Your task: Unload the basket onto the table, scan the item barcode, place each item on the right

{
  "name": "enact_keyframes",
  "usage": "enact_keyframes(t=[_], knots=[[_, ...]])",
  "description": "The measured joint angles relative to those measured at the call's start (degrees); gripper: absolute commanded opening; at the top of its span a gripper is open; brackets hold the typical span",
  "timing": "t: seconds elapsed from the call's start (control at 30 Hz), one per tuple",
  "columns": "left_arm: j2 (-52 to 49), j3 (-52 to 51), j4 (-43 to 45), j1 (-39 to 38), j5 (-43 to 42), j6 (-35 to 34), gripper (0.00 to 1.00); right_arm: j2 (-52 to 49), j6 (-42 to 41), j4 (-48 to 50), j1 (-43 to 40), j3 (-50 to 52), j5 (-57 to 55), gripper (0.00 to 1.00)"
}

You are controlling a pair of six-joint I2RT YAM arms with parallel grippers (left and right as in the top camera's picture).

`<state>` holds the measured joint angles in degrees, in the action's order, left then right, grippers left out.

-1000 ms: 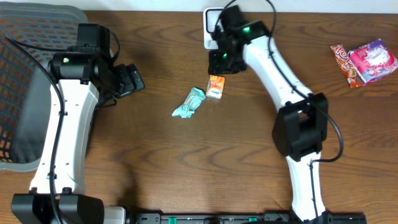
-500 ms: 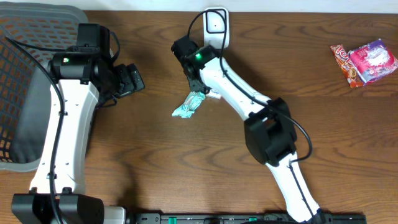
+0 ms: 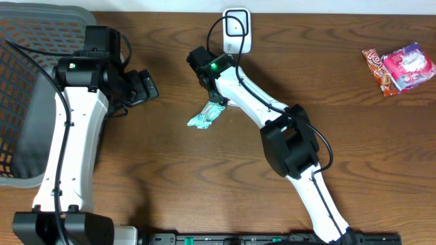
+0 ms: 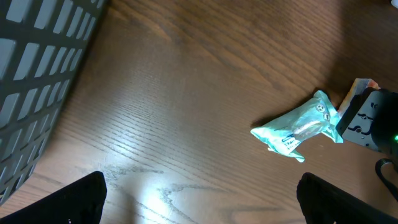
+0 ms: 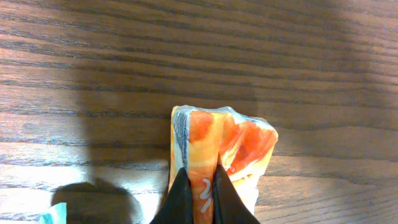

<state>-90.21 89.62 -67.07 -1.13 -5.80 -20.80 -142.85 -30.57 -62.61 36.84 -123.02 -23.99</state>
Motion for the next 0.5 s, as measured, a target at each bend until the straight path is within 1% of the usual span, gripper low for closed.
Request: enact_keyframes(t=[0.13, 0.23, 0.37, 0.47, 0.5], knots=[[0.0, 0.0, 0.0, 0.0, 0.0, 0.0, 0.98, 0.0, 0.2, 0.0, -0.1, 0.0, 0.7, 0.01], [0.0, 0.0, 0.0, 0.0, 0.0, 0.0, 0.98, 0.6, 2.0, 0.0, -1.0, 0.0, 3.8, 0.01], [0.0, 0.0, 0.0, 0.0, 0.0, 0.0, 0.98, 2.7, 5.7, 0.2, -4.3, 0.0, 15.6, 0.01], [0.0, 0.0, 0.0, 0.0, 0.0, 0.0, 0.98, 4.7, 9.7, 0.2, -7.9, 0.0, 27.1, 0.01], [0.0, 0.0, 0.0, 0.0, 0.0, 0.0, 0.98, 5.3, 11.6, 0.2, -9.6, 0.0, 33.0, 0.01]])
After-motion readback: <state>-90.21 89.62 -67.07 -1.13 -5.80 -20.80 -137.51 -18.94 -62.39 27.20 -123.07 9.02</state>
